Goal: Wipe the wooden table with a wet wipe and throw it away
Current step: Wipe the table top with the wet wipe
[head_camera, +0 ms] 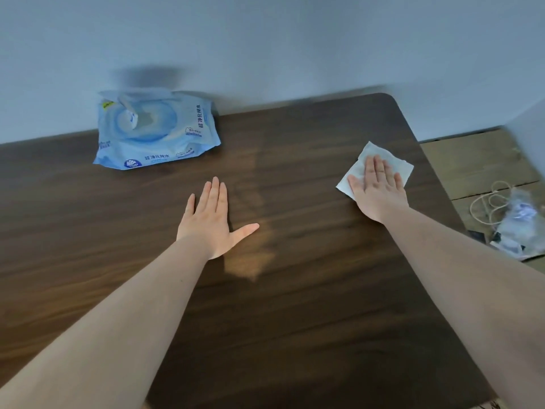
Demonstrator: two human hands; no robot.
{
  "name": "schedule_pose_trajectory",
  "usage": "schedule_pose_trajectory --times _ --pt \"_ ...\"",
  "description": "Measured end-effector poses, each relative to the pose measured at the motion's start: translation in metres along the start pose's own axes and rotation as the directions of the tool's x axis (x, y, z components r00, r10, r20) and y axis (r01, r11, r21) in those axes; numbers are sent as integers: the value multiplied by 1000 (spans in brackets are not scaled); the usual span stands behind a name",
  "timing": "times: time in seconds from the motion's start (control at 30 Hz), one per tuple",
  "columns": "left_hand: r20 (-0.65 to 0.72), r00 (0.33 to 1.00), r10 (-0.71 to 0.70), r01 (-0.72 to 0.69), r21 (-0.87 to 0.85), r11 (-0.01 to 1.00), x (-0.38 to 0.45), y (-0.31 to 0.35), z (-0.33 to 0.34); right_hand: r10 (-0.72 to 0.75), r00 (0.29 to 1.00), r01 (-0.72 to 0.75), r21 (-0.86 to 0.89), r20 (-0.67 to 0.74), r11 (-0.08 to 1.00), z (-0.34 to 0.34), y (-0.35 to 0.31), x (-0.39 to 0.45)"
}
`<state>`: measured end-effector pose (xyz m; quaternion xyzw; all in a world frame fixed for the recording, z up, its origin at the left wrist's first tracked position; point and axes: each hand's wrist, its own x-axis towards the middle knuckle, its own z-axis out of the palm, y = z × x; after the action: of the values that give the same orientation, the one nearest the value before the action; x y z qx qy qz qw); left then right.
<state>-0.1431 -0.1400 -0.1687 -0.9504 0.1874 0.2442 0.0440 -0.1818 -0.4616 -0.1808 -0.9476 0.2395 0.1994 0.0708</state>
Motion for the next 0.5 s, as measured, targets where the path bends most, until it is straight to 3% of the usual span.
schedule_pose_trajectory --times 0.3,0.5 --pt "-74 997 23 -30 -92 995 -32 -32 17 -82 996 83 -33 31 996 9 -54 -25" --pt "-95 987 -126 109 -170 979 -84 -101 37 -346 937 350 -87 58 933 26 -170 -50"
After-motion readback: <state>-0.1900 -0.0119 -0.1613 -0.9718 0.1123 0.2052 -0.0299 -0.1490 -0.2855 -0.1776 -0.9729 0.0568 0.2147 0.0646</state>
